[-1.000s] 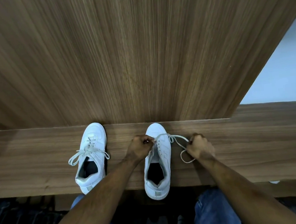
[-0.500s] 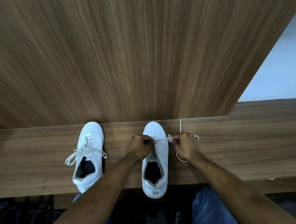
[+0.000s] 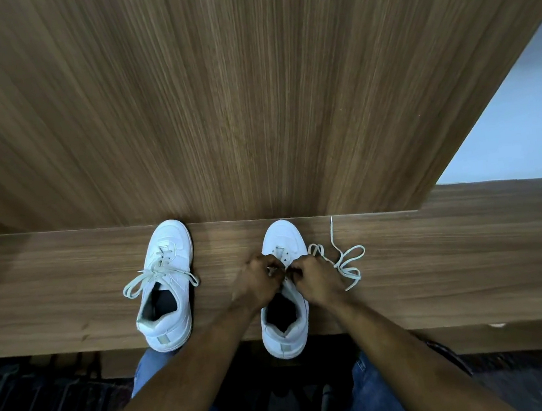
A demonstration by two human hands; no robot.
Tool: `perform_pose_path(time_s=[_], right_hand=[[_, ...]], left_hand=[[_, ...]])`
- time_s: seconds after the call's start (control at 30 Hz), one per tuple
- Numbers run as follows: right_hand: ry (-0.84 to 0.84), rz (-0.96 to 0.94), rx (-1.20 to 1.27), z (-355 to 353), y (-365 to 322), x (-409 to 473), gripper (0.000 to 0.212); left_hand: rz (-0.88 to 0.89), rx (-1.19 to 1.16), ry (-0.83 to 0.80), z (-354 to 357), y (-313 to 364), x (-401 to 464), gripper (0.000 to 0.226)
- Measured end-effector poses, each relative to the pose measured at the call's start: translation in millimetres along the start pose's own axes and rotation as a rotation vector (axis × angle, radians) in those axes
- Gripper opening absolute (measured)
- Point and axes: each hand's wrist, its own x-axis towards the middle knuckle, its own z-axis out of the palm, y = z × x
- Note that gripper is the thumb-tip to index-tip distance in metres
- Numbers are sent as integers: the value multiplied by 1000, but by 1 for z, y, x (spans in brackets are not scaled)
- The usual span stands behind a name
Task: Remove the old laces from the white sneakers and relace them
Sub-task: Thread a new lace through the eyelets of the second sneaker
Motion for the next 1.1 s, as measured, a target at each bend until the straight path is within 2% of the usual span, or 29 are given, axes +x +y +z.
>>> perform_pose_path(time_s=[0.1,0.2,0.4,0.5,0.57,0.7,0.8,0.83,0.93,1.1], right_hand=[[53,-22,-58,8,-1,-11,20],[61,-67,-4,19,-1,-24,17],[145,157,402,24,8,-35,2],[128,220,471,19,10,-27,14],[91,221,459,20,10,-26,17],[100,166,334,27,7,-39,26],[98,181,330,29,6,-40,36],[92,178,308,29,5,-38,36],[58,165,252,30,6,-30,29],[49,168,293,27,11,-22,23]], left_hand=[[-16,38,42,2,-4,-10,15],[-40,42,66,3,-8,-24,15],[-61,31,82,-2,-14,-47,22],[-123,-30,17,-13,-11,-41,20],[-124,-22,-21,-18,-12,-40,19],[-160,-7,-17,-19,-21,-48,30],[-155,37,-28,-14,-16,-51,13],[-126,85,-37,-11,-13,-48,13],[-104,290,-86,-5,-2,-38,31],[-159,350,-77,1,6,-25,26]])
